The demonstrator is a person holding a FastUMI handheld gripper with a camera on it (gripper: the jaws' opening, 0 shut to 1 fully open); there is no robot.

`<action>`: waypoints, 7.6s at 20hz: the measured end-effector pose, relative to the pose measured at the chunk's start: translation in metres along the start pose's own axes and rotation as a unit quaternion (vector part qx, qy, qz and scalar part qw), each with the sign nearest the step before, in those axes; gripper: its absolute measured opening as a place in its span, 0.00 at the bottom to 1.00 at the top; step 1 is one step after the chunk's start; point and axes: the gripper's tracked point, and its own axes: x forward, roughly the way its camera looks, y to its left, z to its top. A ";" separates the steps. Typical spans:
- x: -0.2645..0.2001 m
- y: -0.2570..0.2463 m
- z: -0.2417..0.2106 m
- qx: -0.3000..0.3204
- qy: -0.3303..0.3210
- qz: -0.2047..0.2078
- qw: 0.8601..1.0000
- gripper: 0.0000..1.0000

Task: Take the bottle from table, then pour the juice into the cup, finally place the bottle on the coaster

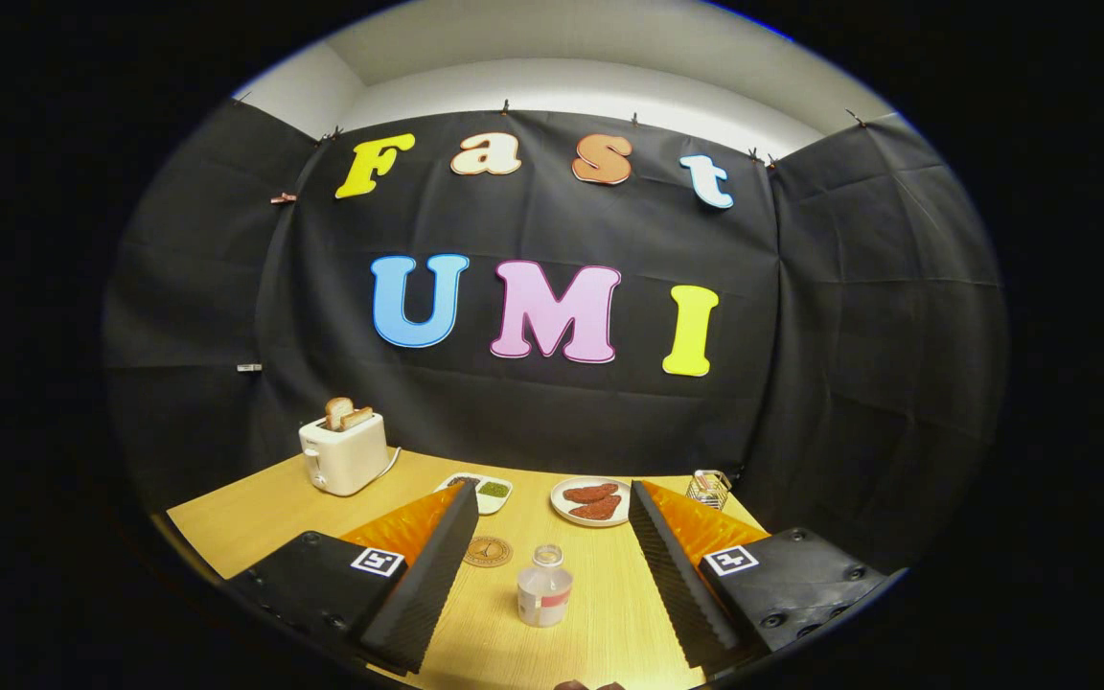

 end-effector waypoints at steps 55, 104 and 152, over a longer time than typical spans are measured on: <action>0.120 0.022 -0.238 0.008 0.122 0.076 0.990 0.80; 0.152 0.124 -0.176 -0.608 0.042 0.155 0.777 0.69; 0.185 0.177 -0.175 -0.839 -0.104 0.210 0.490 0.69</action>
